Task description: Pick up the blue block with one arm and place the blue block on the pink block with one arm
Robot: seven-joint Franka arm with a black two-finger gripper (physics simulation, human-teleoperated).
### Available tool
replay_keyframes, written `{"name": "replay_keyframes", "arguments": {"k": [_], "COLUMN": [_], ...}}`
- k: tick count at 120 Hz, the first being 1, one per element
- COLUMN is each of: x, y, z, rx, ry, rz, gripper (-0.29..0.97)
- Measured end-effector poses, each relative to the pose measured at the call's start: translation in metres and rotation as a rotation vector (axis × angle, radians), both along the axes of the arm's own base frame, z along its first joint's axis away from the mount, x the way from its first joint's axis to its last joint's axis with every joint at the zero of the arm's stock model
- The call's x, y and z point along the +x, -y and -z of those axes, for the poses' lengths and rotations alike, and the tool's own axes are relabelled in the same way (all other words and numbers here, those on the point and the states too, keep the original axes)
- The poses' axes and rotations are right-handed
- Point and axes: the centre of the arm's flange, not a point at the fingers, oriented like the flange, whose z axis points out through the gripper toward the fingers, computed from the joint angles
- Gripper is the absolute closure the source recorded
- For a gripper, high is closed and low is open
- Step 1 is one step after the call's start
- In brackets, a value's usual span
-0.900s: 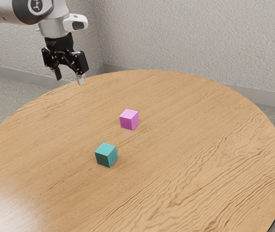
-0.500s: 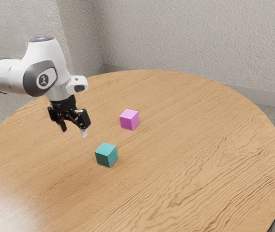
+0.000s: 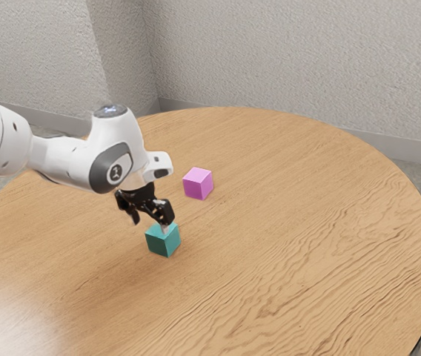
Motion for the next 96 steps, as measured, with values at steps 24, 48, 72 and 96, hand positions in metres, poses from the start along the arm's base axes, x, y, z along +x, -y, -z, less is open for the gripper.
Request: {"name": "replay_keyframes", "arguments": {"k": [24,48,72,96], "x": [0.019,0.02,0.021,0.022], "y": [-0.009,-0.004,-0.007,-0.008], "z": [0.027,0.039,0.052,0.054], "rx": [-0.002,-0.012,-0.011,-0.019], "ry": [0.018,0.03,0.024,0.026], "rz": [-0.026,-0.013,-0.006,-0.009], "gripper": [0.03,0.03,0.06,0.23]}}
